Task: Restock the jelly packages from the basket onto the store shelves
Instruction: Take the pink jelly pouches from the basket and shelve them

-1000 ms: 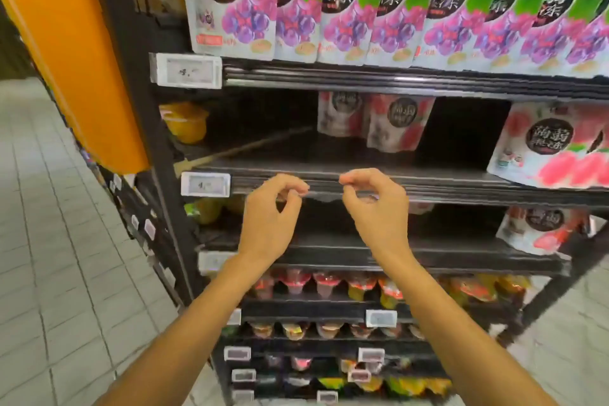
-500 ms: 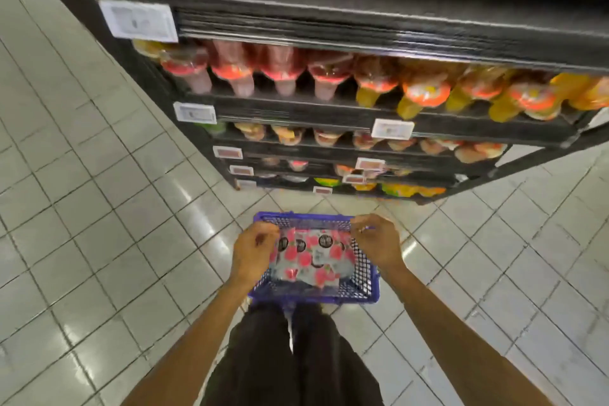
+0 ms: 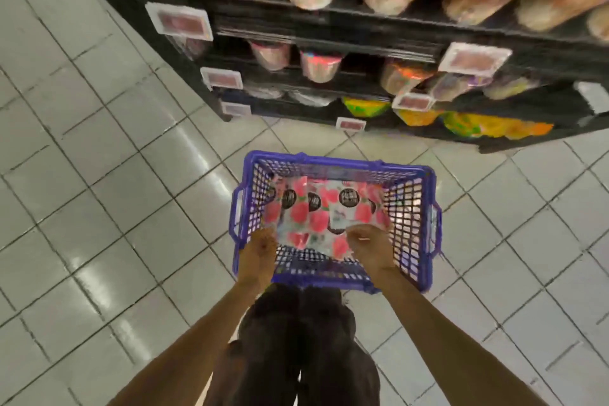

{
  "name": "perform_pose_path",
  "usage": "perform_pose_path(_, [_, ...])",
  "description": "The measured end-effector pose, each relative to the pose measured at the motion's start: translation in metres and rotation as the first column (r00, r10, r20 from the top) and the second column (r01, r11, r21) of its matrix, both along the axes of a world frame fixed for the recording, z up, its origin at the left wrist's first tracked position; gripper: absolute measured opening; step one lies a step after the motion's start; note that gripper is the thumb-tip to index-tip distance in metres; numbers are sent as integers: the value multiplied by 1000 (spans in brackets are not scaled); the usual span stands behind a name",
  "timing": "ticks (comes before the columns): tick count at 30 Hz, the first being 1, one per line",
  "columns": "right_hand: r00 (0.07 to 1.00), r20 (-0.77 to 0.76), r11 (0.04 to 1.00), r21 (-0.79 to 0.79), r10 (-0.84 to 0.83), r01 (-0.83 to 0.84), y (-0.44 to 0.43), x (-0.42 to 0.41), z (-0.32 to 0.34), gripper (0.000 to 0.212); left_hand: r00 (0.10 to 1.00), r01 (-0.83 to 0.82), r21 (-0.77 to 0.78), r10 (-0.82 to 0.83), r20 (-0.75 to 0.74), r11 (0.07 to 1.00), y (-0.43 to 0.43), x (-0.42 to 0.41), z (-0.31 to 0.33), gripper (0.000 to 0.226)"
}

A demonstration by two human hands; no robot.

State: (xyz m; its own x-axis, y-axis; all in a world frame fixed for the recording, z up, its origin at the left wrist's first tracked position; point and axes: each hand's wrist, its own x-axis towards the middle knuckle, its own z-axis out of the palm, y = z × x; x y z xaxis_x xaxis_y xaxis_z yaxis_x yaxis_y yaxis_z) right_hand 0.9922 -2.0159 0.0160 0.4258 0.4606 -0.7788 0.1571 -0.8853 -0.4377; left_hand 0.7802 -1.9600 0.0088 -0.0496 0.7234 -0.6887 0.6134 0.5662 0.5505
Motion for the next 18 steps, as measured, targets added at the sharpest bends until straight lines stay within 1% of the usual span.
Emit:
perform_pose_path(1, [1000,5,999,-15,28,-28,5,-4,-26,17,999,21,-7,-21,-45,1000,0,0,-26,19])
perform_pose_path(3, [994,-25,993,-46,111,-112,17,-15,-78,21,996,52,-8,-52,-72,999,2,-3,-75,26])
perform_pose_path(5, [965,-39,964,-55,258,-260,30,-26,-128,26,987,134,-7,-134,-91,991,4,-6,-123,29])
perform_pose_path(6, [942,-17,941,-44,336,-337,37,-31,-151,30,976,183,-3,-183,-115,983,6,-8,-145,33])
perform_pose_path(7, [939,-12,938,-34,344,-344,45,-36,-172,35,964,227,-1,-225,-140,974,9,-9,-165,38])
perform_pose_path(9, [951,-38,952,-13,306,-307,60,-46,-205,39,941,284,19,-275,-197,959,15,-5,-198,48])
perform_pose_path(11, [964,-68,966,-5,257,-257,72,-55,-230,37,901,353,50,-326,-287,934,18,4,-222,51])
perform_pose_path(12, [975,-96,979,-12,202,-205,76,-59,-241,39,885,368,67,-327,-332,927,18,10,-232,50])
perform_pose_path(13, [982,-125,989,-25,139,-143,79,-62,-248,41,887,345,84,-296,-355,935,19,17,-238,48])
perform_pose_path(14, [985,-146,995,-28,93,-98,80,-63,-253,41,908,280,106,-227,-352,954,23,24,-241,46])
perform_pose_path(15, [984,-161,996,-32,75,-81,79,-63,-256,36,932,191,122,-141,-334,974,27,30,-241,43])
perform_pose_path(16, [982,-175,996,-39,73,-81,77,-61,-257,25,945,118,121,-74,-318,986,33,34,-239,38])
perform_pose_path(17, [981,-182,996,-53,59,-70,72,-58,-256,14,949,84,84,-54,-310,993,38,37,-237,32])
perform_pose_path(18, [982,-185,998,-58,28,-39,67,-54,-254,7,947,103,28,-90,-309,994,43,38,-235,27])
